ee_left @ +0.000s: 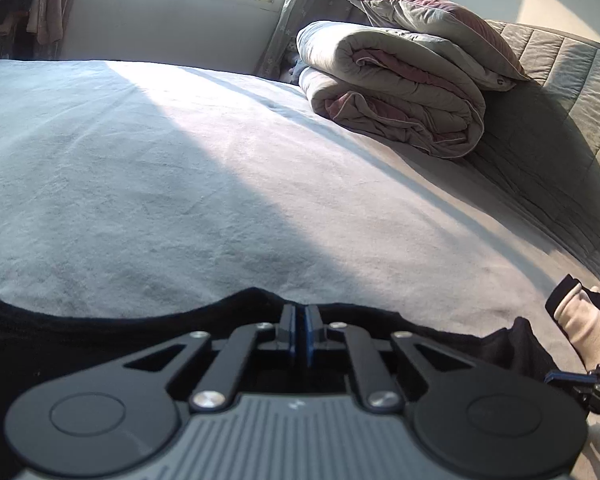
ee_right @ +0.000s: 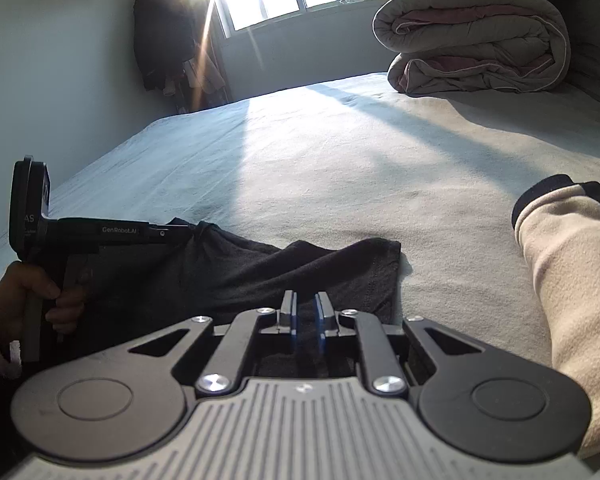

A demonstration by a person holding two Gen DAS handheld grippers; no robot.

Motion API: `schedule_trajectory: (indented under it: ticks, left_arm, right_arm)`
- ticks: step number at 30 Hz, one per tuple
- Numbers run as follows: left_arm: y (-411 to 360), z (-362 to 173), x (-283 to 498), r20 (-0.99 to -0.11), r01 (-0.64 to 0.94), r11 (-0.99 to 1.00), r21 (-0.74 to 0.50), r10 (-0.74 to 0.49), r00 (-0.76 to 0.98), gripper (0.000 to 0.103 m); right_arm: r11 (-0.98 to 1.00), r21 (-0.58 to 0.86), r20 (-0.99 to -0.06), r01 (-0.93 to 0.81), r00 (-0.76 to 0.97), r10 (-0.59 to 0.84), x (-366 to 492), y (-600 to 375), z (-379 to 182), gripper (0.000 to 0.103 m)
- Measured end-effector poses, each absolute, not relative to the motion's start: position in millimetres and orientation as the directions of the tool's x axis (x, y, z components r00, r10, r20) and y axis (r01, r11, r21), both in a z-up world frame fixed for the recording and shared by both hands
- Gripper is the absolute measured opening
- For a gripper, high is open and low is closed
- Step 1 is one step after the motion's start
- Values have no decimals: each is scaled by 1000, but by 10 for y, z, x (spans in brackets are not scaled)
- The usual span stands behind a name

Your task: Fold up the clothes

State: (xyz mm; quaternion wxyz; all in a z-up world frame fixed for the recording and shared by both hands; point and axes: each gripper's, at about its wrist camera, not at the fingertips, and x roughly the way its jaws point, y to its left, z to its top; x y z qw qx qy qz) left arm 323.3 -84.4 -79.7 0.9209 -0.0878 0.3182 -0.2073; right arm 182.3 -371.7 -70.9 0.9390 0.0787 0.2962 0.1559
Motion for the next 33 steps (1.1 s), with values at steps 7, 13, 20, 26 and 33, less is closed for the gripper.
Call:
schedule_trajectory:
  ticks: [7,13,20,26,33]
  left_arm:
    - [-798,-659,3114,-543,324,896,-303,-442,714,28]
    - [-464,-390,2651,-512,314,899,-305,-433,742,43]
    - [218,-239,2230,-495,211,930,-300,-341,799,58]
    - [864,-136,1970,-522,79,956,-284,-223,823,68]
    - [1627,-91,1847,-573,-111,964,-242,-50,818,74]
  right_arm:
    - [942,240,-528,-235,783,330,1810,-3707,-710,36]
    - [924,283,-491,-256,789,369,1807,-3682,-677,42]
    - [869,402,-461,-290,756,465,1845,-3591,-655,42]
    - [850,462,-498,-255,718,486,1874,-3453,-612,42]
    - [841,427,-548,-333,644,534,1978,-2863,-220,42]
